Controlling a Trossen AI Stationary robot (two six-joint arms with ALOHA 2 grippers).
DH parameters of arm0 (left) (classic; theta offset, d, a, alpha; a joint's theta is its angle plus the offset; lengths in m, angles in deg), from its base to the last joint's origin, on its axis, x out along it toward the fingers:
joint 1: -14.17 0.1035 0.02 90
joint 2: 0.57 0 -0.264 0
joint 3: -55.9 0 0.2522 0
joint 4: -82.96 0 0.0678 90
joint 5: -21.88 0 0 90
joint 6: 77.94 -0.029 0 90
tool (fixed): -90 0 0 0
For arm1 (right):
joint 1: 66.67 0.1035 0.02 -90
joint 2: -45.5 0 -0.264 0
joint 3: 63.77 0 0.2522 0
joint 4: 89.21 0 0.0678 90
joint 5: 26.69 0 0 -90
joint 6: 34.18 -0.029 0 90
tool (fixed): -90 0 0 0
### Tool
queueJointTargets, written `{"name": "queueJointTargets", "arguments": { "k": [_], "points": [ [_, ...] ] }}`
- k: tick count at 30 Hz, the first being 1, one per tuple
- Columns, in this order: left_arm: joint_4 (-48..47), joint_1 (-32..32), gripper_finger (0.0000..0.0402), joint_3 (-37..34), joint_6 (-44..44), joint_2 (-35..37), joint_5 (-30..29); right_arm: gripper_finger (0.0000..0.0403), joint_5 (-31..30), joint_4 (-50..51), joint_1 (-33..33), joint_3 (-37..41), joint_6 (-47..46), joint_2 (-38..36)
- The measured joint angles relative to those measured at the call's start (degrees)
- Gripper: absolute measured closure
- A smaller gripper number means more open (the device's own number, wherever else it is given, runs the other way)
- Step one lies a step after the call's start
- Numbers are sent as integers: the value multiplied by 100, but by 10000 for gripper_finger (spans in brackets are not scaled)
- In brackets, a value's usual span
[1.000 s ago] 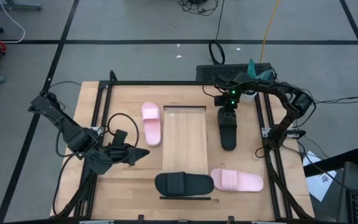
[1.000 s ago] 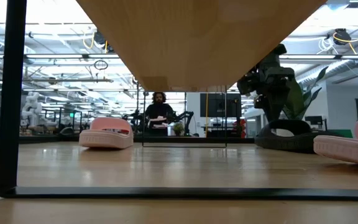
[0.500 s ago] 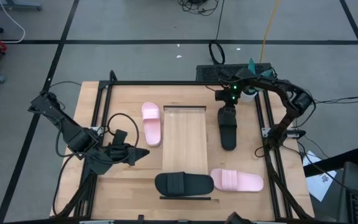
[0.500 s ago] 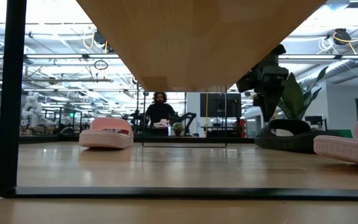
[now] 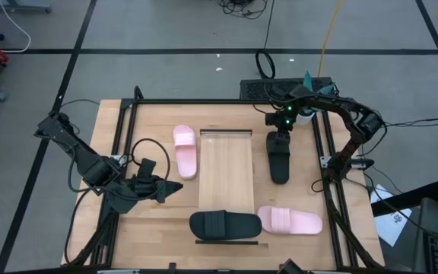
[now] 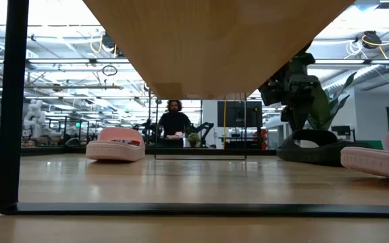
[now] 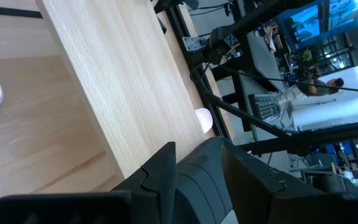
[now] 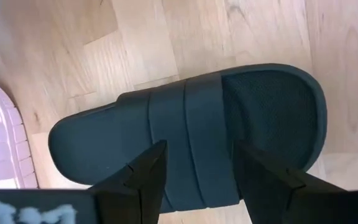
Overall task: Pick and place slides into the shelf
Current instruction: Put the black slides on the shelf
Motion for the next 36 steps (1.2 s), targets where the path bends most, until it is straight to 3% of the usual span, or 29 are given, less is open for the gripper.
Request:
{"name": "queueJointTargets", "arguments": {
  "k": [18, 32, 36],
  "points": [
    [-1, 0, 277, 0, 4, 0, 7, 232, 11, -196, 2, 10, 4, 0],
    [-1, 0, 277, 0, -46, 0, 11, 232, 48, -308, 2, 472, -2, -2],
    [-1, 0, 277, 0, -46, 0, 13, 232, 467, -206, 2, 487, -1, -1]
  ]
}}
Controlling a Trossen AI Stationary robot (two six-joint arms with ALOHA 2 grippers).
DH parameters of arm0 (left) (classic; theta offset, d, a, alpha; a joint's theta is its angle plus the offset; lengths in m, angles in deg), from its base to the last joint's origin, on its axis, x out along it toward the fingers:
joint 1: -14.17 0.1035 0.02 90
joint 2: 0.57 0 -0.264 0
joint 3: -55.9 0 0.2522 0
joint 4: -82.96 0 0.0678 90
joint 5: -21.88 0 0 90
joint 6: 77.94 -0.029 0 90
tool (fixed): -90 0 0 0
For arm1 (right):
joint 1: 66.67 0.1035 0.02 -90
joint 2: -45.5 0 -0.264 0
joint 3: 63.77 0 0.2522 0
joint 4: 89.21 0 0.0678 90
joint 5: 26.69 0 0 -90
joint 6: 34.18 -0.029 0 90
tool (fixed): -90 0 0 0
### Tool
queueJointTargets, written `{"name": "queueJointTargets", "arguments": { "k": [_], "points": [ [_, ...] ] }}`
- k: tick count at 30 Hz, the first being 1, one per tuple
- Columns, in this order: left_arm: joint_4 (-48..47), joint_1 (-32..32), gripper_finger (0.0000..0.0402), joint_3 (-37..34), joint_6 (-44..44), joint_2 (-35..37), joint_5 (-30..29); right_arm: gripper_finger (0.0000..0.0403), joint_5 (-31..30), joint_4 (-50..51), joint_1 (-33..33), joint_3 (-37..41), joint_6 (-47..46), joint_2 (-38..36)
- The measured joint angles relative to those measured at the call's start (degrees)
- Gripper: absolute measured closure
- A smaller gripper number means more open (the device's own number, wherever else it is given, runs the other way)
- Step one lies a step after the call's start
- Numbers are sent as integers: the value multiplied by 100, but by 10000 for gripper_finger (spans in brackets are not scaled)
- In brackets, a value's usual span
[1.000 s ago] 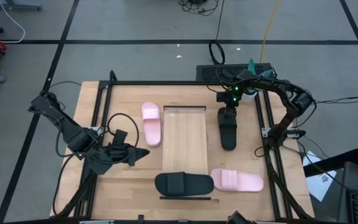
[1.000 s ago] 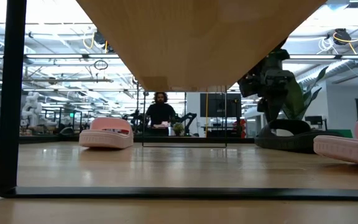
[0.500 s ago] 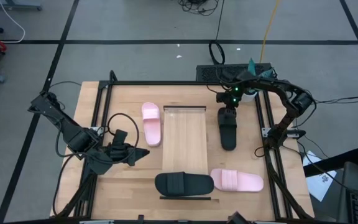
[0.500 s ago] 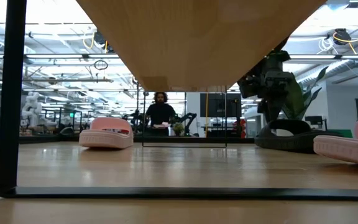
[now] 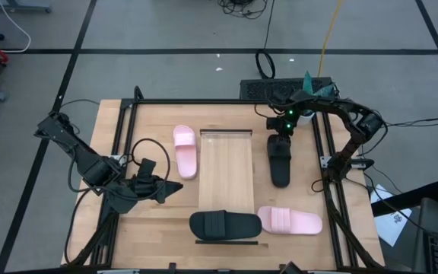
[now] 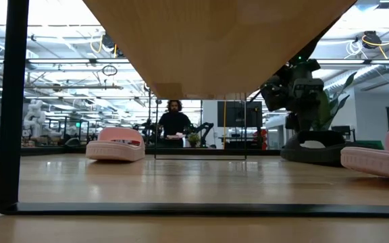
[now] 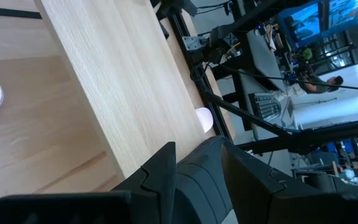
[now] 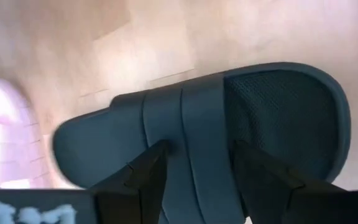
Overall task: Pick and place slides into the shelf
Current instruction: Put the black slides on the shelf
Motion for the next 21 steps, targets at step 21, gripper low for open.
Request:
{"name": "queueJointTargets", "arguments": {
  "k": [21],
  "points": [
    [-4, 0, 277, 0, -103, 0, 100, 232, 346, 302, 0, 170, -152, 1]
  ]
}}
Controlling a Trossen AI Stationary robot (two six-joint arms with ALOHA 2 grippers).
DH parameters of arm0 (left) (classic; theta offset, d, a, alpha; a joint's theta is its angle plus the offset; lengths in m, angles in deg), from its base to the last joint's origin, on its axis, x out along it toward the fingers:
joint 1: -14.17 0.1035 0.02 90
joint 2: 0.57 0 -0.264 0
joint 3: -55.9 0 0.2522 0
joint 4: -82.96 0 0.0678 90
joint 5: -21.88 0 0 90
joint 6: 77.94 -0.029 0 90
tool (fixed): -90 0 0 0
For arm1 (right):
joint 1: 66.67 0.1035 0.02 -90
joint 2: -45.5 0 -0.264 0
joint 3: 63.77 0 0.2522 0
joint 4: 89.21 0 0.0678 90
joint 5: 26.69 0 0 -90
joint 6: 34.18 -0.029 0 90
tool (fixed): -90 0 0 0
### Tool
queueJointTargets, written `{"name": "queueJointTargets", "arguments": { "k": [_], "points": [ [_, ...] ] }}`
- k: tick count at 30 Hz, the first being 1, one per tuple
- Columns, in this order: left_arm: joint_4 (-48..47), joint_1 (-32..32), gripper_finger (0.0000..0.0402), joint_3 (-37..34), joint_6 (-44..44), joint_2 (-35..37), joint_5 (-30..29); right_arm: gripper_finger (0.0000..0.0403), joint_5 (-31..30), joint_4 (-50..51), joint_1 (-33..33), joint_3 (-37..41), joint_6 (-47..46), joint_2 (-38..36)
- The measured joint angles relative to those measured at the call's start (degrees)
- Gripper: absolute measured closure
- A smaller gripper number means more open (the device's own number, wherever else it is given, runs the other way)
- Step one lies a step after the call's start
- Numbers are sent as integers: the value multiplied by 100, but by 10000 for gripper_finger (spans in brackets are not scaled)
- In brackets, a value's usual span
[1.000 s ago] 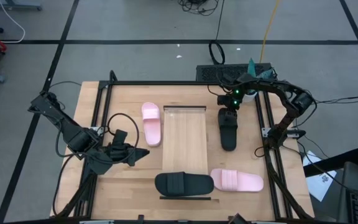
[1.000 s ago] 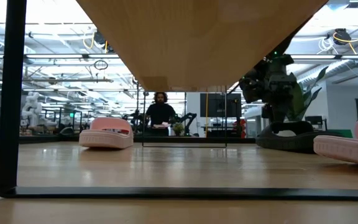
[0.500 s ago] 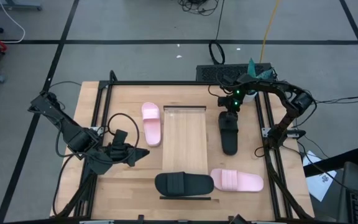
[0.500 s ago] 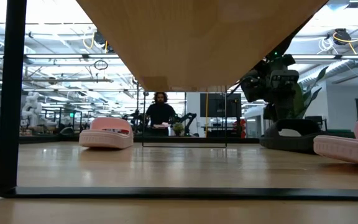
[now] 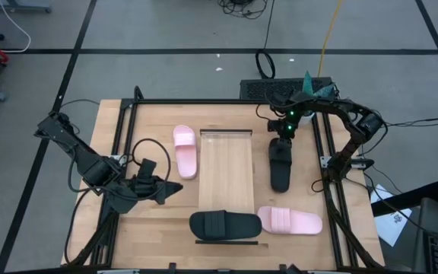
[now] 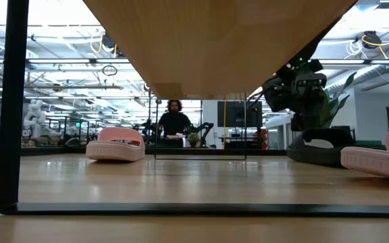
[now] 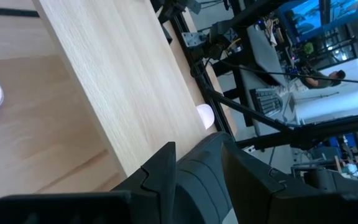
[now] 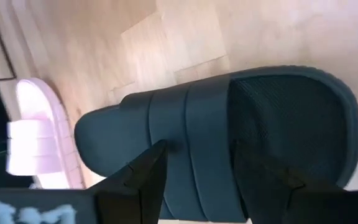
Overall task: Pick and place slides into the shelf
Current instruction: Put the black slides on the shelf
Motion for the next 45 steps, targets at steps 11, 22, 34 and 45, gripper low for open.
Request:
{"name": "queueJointTargets", "arguments": {
  "k": [11, 22, 34, 45],
  "points": [
    [-7, -2, 277, 0, -116, 0, 3, 232, 17, -193, 0, 441, -173, 0],
    [-7, -2, 277, 0, -125, 0, 3, 303, 221, -169, 2, 449, -192, 0],
    [-9, -2, 277, 0, -125, 0, -2, 398, -26, -195, -10, 447, -150, 0],
    [-9, -2, 277, 0, -125, 0, -15, 401, -74, 90, -81, -65, -155, 2]
  ]
}}
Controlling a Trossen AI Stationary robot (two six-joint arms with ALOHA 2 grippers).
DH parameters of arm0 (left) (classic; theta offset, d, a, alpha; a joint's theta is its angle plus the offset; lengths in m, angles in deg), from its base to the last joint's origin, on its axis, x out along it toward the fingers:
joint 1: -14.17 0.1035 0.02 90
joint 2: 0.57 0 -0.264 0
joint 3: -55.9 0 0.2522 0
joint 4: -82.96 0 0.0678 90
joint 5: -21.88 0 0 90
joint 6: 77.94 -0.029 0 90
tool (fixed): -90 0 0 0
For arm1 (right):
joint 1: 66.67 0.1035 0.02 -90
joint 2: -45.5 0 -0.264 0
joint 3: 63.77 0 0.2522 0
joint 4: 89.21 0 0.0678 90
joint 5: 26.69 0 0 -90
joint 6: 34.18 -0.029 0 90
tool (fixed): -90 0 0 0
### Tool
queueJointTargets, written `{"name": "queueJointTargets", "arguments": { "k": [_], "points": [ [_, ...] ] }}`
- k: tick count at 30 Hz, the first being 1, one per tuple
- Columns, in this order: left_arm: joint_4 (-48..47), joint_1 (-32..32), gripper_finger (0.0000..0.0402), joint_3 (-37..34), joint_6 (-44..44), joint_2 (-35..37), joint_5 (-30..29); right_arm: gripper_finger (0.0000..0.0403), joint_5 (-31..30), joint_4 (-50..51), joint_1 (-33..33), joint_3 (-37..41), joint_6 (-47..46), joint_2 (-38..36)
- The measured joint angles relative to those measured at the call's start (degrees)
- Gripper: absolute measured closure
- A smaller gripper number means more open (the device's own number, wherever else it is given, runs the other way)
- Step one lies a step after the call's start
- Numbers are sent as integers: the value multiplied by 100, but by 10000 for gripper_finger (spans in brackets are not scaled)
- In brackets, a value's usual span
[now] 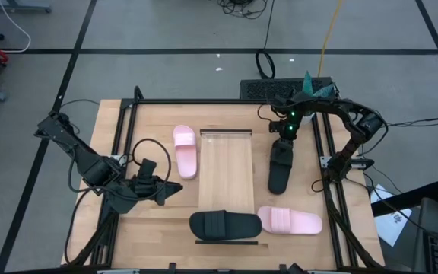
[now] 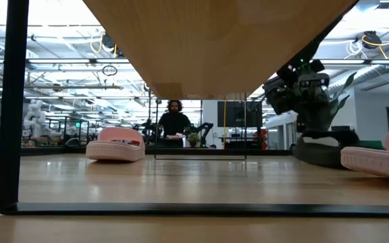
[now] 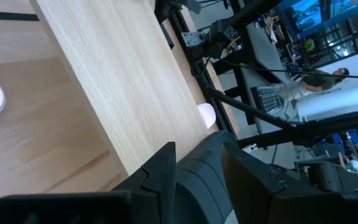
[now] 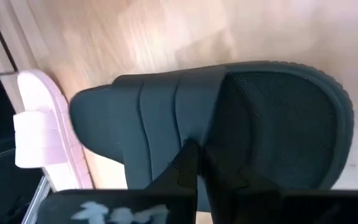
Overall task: Pick and place slides into the shelf
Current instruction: Put the black slides on the shelf
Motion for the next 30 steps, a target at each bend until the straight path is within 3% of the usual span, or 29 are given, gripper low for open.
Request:
{"name": "queueJointTargets", "arguments": {
  "k": [12, 30],
  "points": [
    [0, 0, 277, 0, 2, 0, -41, 402, -275, 751, -1, -1041, 160, 0],
    [4, 286, 277, 0, -637, 32, 56, 403, -520, 1034, 88, -1472, 70, -287]
  ]
}}
